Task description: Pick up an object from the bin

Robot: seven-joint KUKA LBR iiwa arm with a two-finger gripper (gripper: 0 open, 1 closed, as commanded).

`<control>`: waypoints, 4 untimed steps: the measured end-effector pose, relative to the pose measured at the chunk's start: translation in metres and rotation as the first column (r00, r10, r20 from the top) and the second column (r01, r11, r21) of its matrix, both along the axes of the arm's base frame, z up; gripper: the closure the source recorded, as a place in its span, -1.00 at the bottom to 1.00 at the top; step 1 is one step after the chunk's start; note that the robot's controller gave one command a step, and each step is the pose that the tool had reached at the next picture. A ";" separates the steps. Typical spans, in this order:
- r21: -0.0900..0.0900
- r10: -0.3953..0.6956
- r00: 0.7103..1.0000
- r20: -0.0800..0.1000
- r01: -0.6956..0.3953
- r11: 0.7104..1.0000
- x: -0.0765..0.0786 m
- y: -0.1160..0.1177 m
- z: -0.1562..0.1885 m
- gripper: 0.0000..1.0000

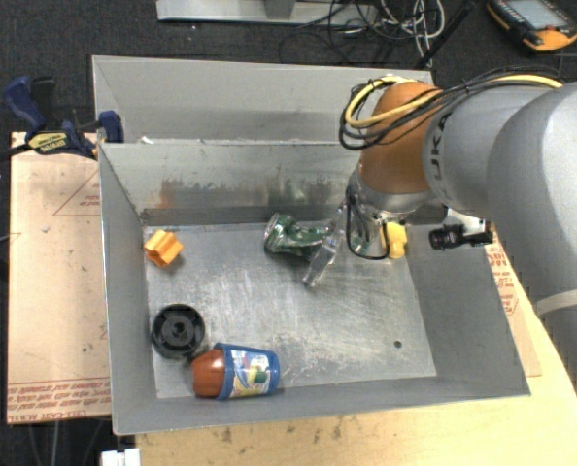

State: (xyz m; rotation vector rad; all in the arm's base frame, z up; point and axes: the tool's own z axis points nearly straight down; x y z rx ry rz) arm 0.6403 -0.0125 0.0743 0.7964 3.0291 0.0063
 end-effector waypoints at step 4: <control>0.000 -0.005 1.000 -0.007 0.005 1.000 -0.001 0.000 0.025 1.00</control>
Offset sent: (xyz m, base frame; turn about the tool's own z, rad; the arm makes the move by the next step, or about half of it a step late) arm 0.0000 -0.0001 0.0305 0.0000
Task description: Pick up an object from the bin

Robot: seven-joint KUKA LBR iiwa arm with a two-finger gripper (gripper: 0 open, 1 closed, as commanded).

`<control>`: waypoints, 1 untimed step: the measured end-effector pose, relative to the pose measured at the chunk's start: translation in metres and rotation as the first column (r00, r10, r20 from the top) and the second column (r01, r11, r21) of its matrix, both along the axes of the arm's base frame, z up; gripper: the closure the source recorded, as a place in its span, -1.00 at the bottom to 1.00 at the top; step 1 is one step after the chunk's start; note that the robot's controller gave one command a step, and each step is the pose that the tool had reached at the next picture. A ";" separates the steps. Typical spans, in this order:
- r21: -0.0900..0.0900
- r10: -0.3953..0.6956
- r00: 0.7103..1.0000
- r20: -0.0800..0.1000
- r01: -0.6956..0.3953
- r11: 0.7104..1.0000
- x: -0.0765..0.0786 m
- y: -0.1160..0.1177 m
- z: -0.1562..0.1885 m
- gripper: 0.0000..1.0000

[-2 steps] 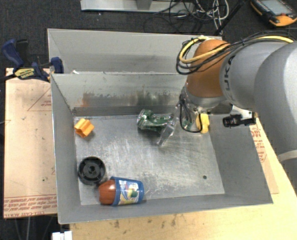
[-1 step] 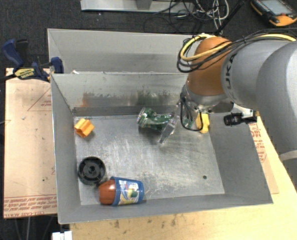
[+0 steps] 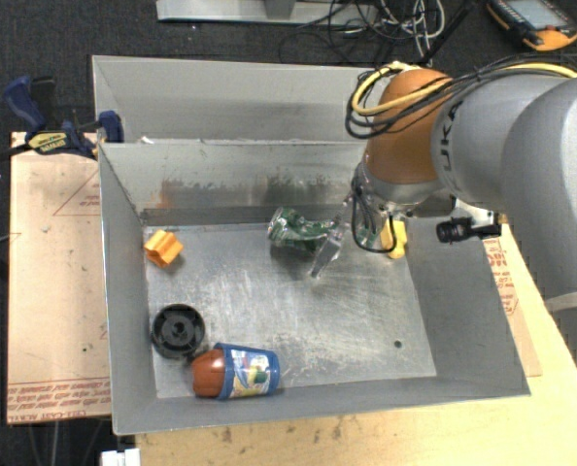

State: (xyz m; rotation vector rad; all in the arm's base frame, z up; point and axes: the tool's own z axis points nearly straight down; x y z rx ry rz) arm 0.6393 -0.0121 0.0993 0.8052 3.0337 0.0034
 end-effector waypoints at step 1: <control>0.000 0.001 1.000 0.000 -0.001 1.000 0.000 0.000 0.006 1.00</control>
Offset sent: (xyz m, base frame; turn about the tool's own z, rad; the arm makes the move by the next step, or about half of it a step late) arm 0.0000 0.0000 0.0091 0.0000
